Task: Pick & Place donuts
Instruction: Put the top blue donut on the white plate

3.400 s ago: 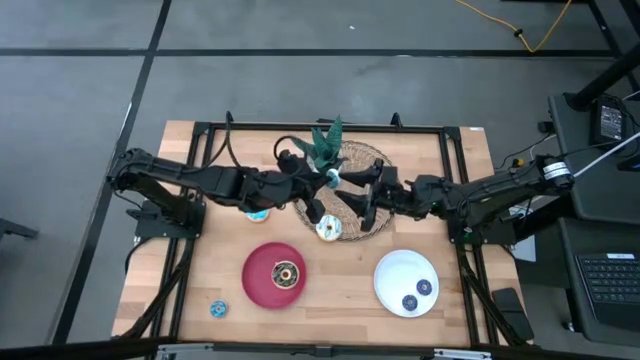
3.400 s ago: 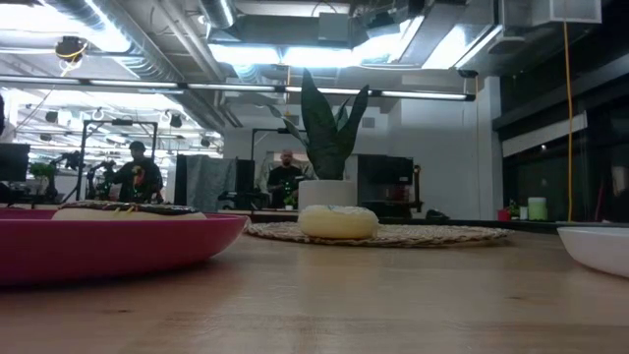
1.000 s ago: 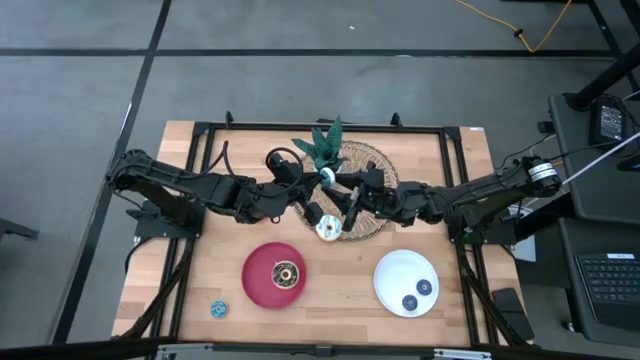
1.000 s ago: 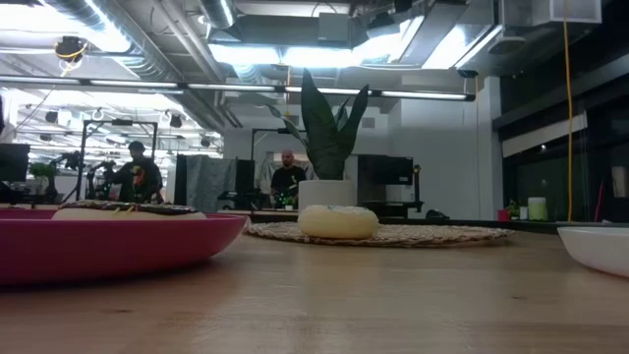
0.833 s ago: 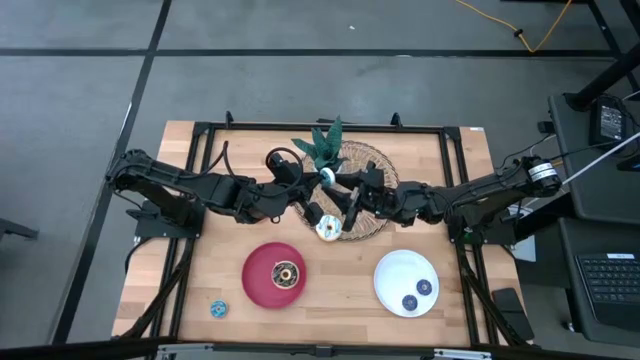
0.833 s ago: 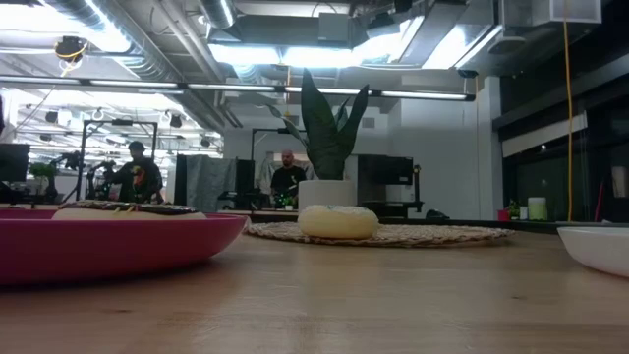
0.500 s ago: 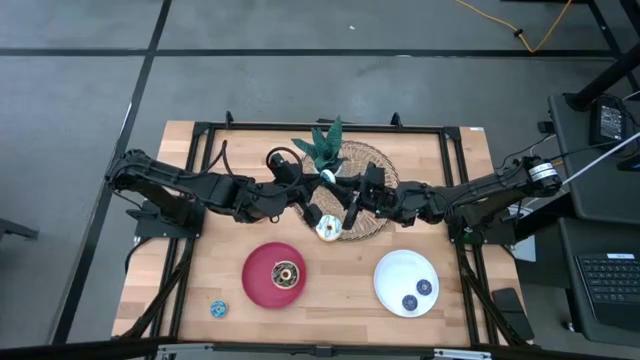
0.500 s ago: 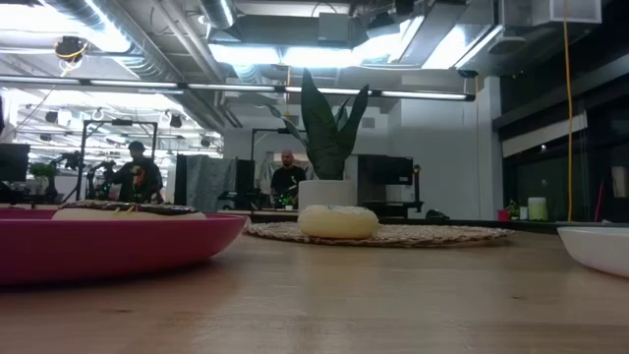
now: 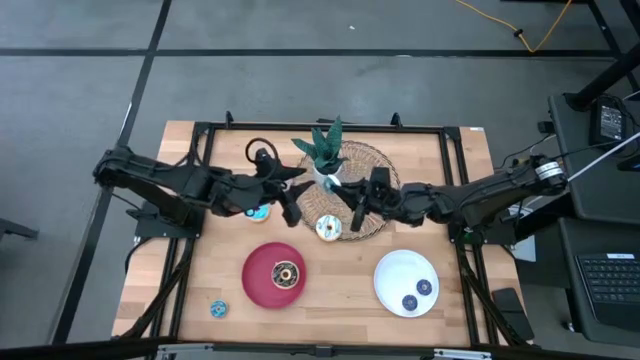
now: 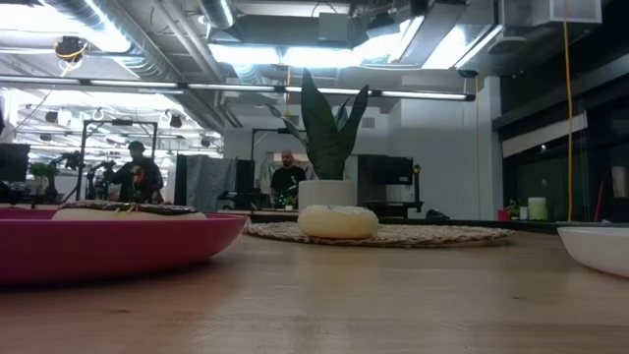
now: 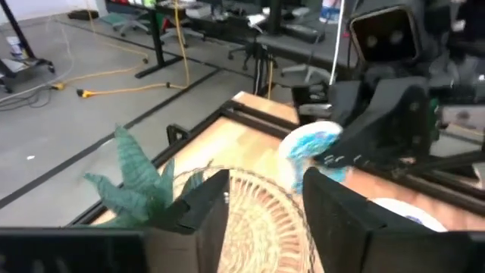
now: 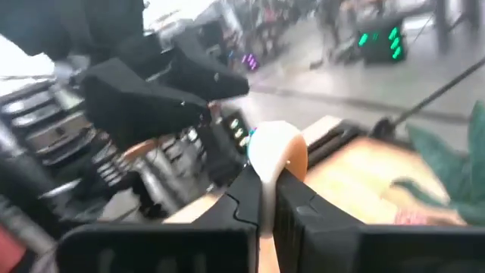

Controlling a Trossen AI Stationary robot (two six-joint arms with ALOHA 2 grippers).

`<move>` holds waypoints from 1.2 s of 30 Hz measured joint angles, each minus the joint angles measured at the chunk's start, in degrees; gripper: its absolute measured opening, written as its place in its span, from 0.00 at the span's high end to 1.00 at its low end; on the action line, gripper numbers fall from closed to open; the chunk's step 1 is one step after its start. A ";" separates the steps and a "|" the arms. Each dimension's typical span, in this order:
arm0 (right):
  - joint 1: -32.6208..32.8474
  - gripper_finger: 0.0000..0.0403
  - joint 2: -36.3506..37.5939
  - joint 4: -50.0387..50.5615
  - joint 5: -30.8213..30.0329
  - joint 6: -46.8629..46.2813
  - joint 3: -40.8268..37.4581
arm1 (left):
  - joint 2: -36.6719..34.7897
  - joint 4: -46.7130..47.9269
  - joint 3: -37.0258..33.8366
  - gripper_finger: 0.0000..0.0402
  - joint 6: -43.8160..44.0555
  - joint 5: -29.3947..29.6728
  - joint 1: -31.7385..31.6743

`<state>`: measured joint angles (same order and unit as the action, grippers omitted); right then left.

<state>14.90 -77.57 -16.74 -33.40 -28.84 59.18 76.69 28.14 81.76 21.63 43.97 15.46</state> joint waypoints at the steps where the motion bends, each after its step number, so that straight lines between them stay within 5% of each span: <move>1: 0.00 0.96 1.08 2.49 1.42 -1.53 0.00 | -0.74 1.22 0.00 0.58 0.22 -0.07 -0.02; 10: -1.37 0.95 8.82 24.50 20.15 -14.66 0.00 | -4.95 11.44 0.00 0.54 -0.09 -4.43 -0.02; 17: -2.14 0.96 9.62 37.65 28.58 -19.11 -0.02 | -7.31 17.26 0.00 0.54 2.96 -5.75 -0.03; 36: -0.20 0.96 9.62 41.39 62.95 -23.43 -10.96 | -9.99 17.99 0.00 0.54 0.10 -7.50 0.31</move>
<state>14.69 -67.94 24.65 29.55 -52.27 48.22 66.70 46.13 81.76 21.74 36.47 15.77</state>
